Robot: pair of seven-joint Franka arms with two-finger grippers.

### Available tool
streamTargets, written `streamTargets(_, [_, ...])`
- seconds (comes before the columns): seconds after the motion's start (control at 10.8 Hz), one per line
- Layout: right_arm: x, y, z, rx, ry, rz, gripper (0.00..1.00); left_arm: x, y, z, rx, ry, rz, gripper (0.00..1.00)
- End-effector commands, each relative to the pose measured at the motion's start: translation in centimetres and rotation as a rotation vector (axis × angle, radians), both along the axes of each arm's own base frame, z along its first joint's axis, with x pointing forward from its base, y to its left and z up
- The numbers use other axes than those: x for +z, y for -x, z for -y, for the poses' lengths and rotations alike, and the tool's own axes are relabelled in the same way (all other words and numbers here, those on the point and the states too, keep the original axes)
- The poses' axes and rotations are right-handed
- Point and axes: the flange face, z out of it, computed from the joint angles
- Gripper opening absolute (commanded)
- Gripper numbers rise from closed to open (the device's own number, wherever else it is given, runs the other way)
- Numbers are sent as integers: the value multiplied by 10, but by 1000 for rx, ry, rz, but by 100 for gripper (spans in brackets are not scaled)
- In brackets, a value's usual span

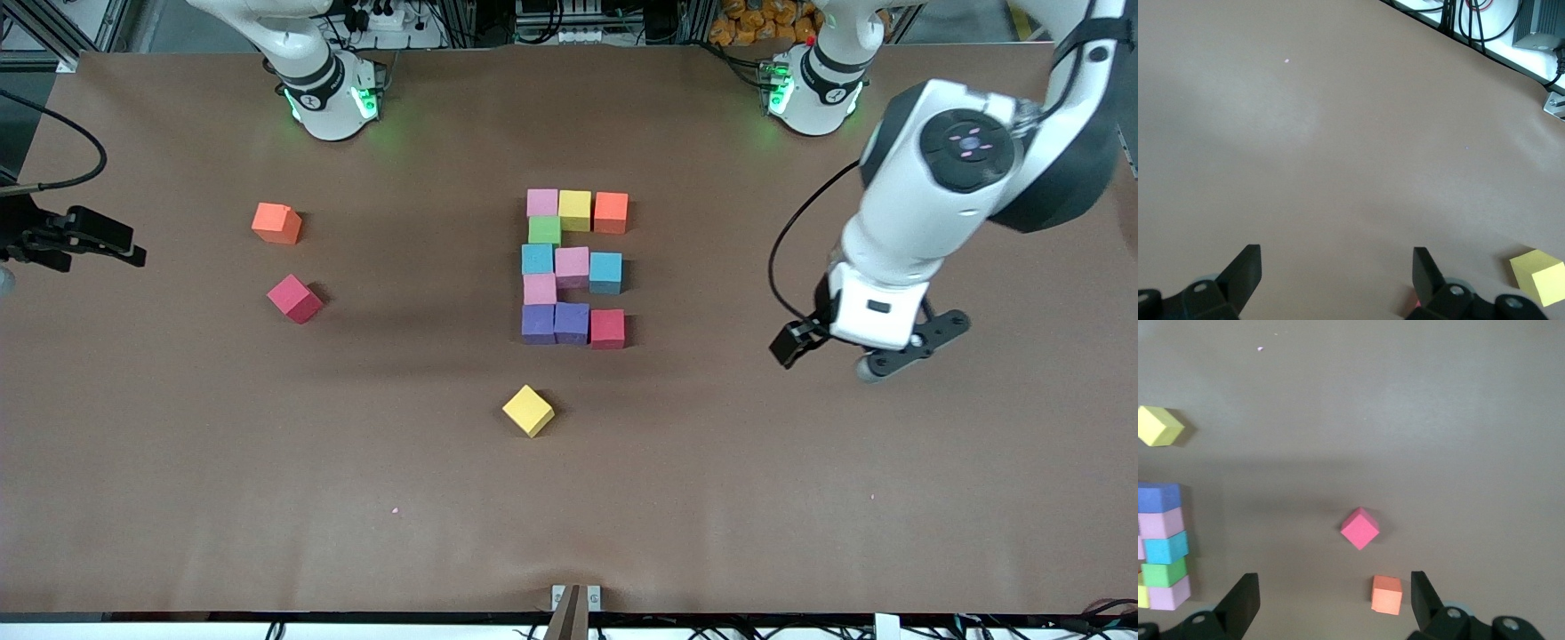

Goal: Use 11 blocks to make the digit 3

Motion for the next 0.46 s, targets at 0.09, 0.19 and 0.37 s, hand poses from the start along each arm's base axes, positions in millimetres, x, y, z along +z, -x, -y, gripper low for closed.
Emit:
streamTargets(0.09, [5, -1, -18, 39, 71, 7, 100, 34, 1, -32, -59, 11, -44, 100])
streamTargets(0.19, [3, -1, -18, 41, 70, 4, 100, 47, 4, -45, -77, 19, -53, 100])
streamTargets(0.37, [1, 0, -29, 57, 55, -4, 100, 65, 7, -78, -122, 38, -59, 100])
